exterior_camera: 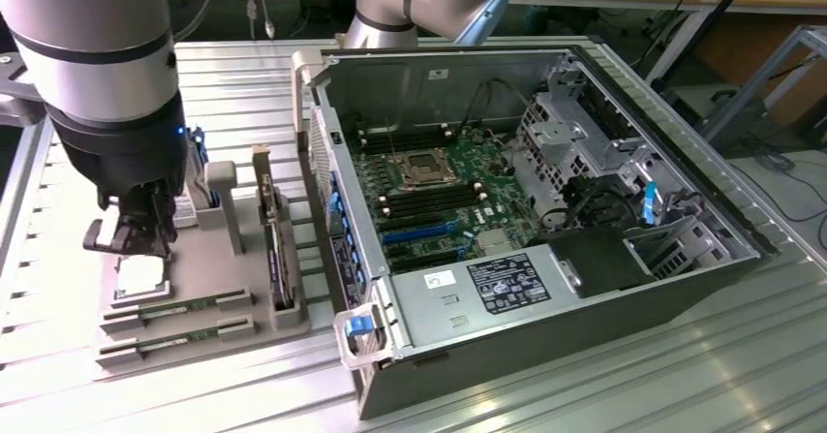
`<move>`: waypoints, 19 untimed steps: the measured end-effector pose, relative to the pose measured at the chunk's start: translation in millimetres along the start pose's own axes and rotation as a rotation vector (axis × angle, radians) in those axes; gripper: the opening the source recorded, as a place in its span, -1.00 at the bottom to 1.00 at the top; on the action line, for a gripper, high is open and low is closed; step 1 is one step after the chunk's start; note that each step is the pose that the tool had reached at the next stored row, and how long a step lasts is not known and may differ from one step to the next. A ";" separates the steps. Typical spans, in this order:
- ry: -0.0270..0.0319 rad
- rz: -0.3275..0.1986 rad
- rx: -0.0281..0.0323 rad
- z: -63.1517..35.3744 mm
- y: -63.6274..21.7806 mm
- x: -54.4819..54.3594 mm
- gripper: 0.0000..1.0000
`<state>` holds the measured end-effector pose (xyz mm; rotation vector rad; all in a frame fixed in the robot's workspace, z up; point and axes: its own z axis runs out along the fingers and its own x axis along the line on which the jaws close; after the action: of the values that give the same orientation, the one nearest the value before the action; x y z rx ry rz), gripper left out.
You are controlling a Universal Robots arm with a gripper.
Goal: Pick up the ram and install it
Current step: 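Pick up the ram and move it above insertion slot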
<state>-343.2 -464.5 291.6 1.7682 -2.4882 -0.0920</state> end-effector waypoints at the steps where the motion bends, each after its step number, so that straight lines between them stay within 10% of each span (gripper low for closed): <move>1: 0.0022 -0.022 0.0006 2.6 -0.3 0.2 -0.52; 10: 0.0152 -0.145 0.0041 18.4 -3.9 5.2 -0.52; 19: 0.0174 -0.166 0.0029 41.5 -19.9 43.8 -0.70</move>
<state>-343.3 -512.4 250.0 1.9646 -2.3271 -0.0835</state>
